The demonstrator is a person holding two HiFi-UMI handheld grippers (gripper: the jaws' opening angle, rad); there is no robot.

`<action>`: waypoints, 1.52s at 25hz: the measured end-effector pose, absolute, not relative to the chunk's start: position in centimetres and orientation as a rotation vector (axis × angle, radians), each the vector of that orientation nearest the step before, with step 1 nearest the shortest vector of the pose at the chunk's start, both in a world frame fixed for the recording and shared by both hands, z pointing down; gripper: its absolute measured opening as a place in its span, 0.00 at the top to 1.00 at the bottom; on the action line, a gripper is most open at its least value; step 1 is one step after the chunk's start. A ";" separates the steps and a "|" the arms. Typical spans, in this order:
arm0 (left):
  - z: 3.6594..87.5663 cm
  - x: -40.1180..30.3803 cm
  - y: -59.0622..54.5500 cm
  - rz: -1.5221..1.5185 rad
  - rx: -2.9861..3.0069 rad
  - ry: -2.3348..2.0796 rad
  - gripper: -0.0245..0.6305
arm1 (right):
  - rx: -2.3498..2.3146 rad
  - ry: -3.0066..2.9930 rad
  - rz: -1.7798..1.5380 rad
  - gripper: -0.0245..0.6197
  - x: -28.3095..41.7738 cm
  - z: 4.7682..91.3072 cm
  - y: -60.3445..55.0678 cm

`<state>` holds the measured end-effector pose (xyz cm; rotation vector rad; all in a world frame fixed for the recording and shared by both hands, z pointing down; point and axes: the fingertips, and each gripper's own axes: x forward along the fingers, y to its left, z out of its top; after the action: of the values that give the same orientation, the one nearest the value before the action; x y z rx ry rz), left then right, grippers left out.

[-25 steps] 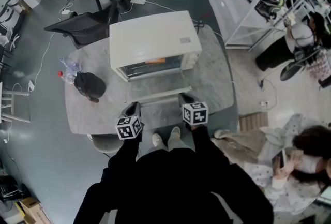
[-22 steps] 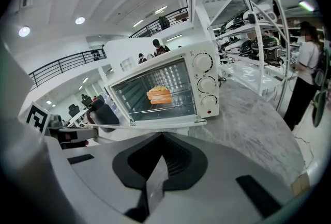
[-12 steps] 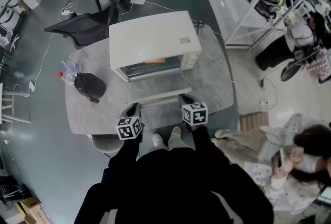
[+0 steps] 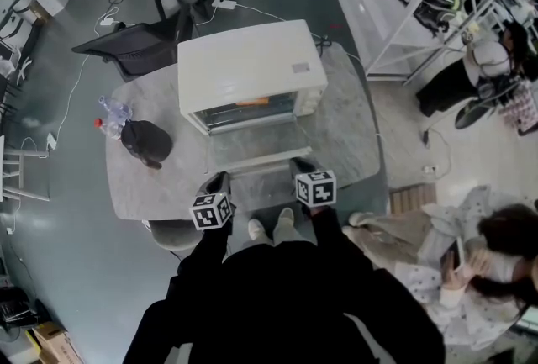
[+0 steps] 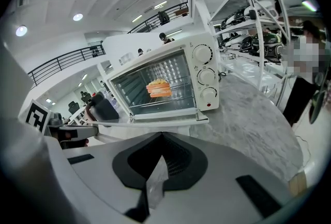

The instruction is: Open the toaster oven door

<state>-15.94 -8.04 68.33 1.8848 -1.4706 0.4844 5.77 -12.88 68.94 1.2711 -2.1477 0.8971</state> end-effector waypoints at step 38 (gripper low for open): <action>71.2 -15.4 -5.8 0.547 1.815 -1.405 0.96 | 1.227 -2.074 0.969 0.96 6.3 71.9 -10.7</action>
<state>-15.43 -5.76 71.16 1.8148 -1.4047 0.5466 6.33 -10.70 71.88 1.2266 -2.0737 0.9689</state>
